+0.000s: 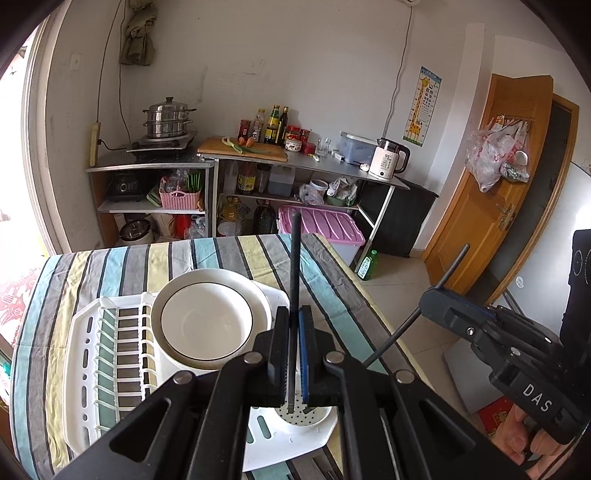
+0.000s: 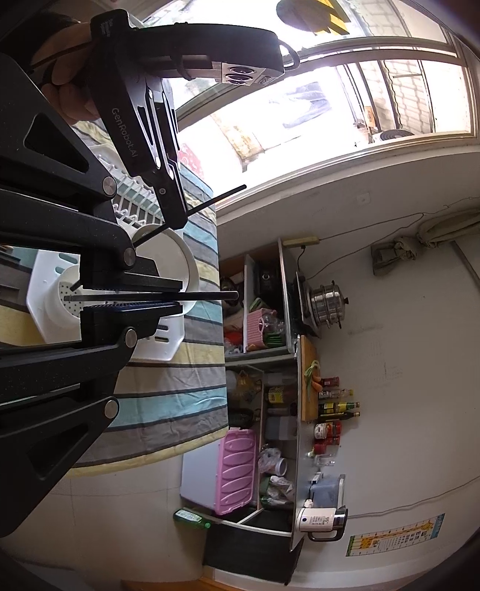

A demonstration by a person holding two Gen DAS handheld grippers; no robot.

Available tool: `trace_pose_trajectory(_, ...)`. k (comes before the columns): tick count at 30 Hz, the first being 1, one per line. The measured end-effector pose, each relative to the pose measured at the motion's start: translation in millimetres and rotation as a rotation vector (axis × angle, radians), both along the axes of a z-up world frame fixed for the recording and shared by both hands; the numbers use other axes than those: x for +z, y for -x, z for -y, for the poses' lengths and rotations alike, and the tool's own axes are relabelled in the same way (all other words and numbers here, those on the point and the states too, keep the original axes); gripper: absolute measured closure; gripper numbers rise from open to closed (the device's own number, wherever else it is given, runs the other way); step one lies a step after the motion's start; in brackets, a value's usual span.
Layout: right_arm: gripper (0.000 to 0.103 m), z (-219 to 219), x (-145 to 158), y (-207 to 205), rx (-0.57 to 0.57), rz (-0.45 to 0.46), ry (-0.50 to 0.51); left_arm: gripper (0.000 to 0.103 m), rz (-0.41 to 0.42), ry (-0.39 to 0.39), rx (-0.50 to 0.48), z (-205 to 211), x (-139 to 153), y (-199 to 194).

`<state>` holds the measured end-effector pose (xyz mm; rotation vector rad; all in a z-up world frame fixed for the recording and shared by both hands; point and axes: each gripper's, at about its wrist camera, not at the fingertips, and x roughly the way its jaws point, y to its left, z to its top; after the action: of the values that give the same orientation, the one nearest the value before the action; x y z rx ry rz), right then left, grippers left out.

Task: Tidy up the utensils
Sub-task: 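Lower the chopsticks into the white cup and open both tools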

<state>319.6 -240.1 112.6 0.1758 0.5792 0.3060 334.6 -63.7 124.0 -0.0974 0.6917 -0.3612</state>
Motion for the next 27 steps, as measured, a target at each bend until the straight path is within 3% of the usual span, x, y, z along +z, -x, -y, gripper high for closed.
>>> trace_pose_trajectory(8, 0.098, 5.7, -24.5, -17.6, -0.006, -0.054, -0.029, 0.098, -0.060, 0.018, 0.017, -4.0, -24.0, -17.0)
trace_pose_trajectory(23, 0.097, 18.7, -29.9, -22.7, -0.025, -0.106, -0.006, 0.096, -0.063, 0.028, 0.050, -20.3, -28.7, -17.1)
trace_pose_trajectory(27, 0.089, 21.5, -32.8, -19.1, -0.033, -0.116, -0.005, 0.093, -0.065, 0.019, 0.056, -23.6, -30.6, -11.0)
